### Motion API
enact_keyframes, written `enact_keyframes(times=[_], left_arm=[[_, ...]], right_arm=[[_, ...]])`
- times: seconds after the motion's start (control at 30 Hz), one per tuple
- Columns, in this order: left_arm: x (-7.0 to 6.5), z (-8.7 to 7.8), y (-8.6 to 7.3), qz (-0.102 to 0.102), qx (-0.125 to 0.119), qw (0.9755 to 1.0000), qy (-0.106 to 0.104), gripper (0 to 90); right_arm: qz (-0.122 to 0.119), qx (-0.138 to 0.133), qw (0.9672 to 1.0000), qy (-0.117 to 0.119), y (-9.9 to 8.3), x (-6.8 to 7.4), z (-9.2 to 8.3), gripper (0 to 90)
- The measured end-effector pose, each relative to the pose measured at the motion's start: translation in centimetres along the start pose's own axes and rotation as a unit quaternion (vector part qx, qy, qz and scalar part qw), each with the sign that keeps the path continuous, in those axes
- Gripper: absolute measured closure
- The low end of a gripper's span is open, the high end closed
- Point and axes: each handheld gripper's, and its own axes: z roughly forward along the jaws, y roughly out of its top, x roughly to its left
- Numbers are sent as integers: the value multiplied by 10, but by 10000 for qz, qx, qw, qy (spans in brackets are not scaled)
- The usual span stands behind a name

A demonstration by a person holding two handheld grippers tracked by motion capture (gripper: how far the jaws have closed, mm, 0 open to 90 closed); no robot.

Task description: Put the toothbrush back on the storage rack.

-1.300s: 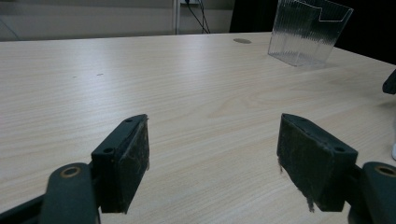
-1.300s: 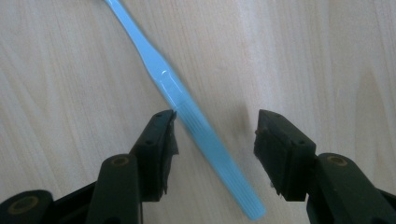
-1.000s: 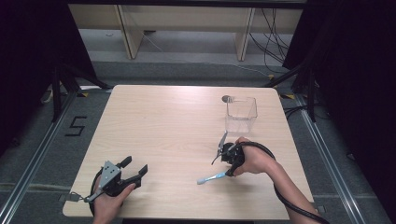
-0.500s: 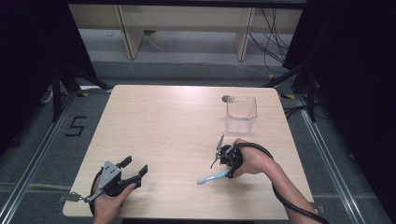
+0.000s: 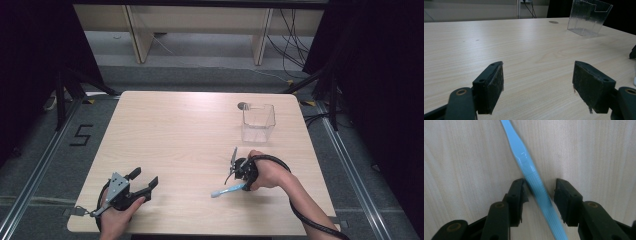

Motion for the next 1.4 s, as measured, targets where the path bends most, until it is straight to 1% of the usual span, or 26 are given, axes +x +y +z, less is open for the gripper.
enact_keyframes(times=[0.03,0.1,0.13,0.17,0.2,0.23,0.3,0.4,0.43,0.47,0.57,0.6,0.63,0.7,0.73,0.77,0.83,0.87,1.07,1.1,1.13,1.17,1.2,1.23,1.3,1.4], left_arm=[[0,0,0,-7,-2,10000,2,245],[0,0,0,-8,5,10000,-1,245],[0,0,0,-1,6,10000,-2,245],[0,0,0,7,6,10000,-3,245],[0,0,0,11,5,10000,-3,245],[0,0,0,10,2,10000,-4,245],[0,0,0,-4,-3,10000,-1,245],[0,0,0,-4,-3,10000,-3,244],[0,0,0,1,0,10000,-4,244],[0,0,0,2,-3,10000,-7,244],[0,0,0,16,5,10000,-3,244],[0,0,0,16,8,10000,-3,244],[0,0,0,23,14,10000,-1,244],[0,0,0,37,16,10000,8,244],[-1,0,0,35,12,10000,8,244],[-1,0,0,34,10,10000,8,244],[0,0,0,17,5,10000,9,244],[0,0,0,12,4,10000,9,244],[0,0,0,8,0,10000,-3,244],[0,0,0,7,-2,10000,-4,244],[0,0,0,6,-4,10000,-3,244],[0,0,0,7,-2,10000,-3,244],[0,0,0,12,4,10000,-1,244],[0,0,0,11,10,10000,1,244],[0,2,0,10,-52,10000,-35,245],[0,1,0,21,-47,10000,-26,245]], right_arm=[[101,-15,9999,9,0,1,1,606],[177,87,9998,19,1,4,-1,626],[49,38,10000,26,1,2,0,637],[-87,63,9999,12,2,1,0,650],[-23,38,10000,59,2,2,0,662],[25,117,9999,72,3,3,-1,670],[22,117,9999,103,3,3,-1,684],[-167,72,9998,86,3,1,0,723],[-172,105,9997,113,4,2,0,733],[-91,163,9998,121,5,3,-1,742],[-218,106,9996,121,5,3,-1,778],[-94,151,9998,111,4,5,-2,784],[-171,92,9998,102,4,4,0,786],[-167,99,9998,100,4,4,-1,789],[-65,153,9998,111,4,5,-2,790],[-50,148,9997,192,4,5,-2,791],[-127,117,9998,141,4,3,-2,791],[-133,98,9997,166,4,3,-1,792],[-69,156,9997,181,4,3,-2,793],[-216,34,9996,165,3,0,0,792],[-50,106,9997,198,2,2,-1,793],[-73,58,9998,187,1,1,0,793],[-44,94,9996,251,0,1,-1,793],[17,22,9998,209,-2,1,0,793],[191,7,9995,241,-4,2,-3,793],[297,-172,9991,268,-9,1,-6,793]])
